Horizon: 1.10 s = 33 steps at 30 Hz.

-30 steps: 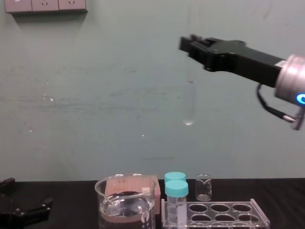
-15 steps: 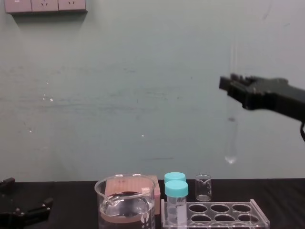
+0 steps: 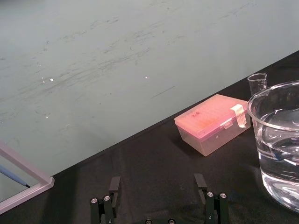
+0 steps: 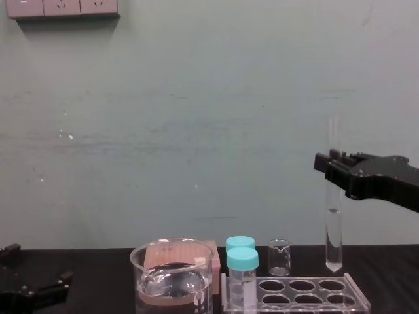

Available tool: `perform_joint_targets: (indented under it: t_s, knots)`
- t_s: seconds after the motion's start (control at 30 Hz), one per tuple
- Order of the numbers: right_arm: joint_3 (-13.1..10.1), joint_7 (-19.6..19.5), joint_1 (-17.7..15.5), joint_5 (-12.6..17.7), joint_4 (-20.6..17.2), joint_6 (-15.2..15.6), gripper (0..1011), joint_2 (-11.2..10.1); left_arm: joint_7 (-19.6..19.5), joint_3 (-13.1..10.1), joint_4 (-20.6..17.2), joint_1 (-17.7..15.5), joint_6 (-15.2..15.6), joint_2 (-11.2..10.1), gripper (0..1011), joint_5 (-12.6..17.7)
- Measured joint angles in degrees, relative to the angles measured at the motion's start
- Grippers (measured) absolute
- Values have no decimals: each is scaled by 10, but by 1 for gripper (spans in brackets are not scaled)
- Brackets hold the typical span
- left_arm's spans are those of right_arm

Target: Hold the test tube with one hand and immerse one end into the beaker, then return it to the test tube rack.

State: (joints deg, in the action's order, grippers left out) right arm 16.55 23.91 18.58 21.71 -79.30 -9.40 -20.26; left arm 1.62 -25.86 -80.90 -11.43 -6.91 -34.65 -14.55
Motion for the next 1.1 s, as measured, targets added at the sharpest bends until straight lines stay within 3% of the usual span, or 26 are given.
perform_joint_targets:
  t_s: [1.1]
  knots:
    - [-6,0,-12,-12,6,19,235,12,0,0,0,0,0,0,1000,0]
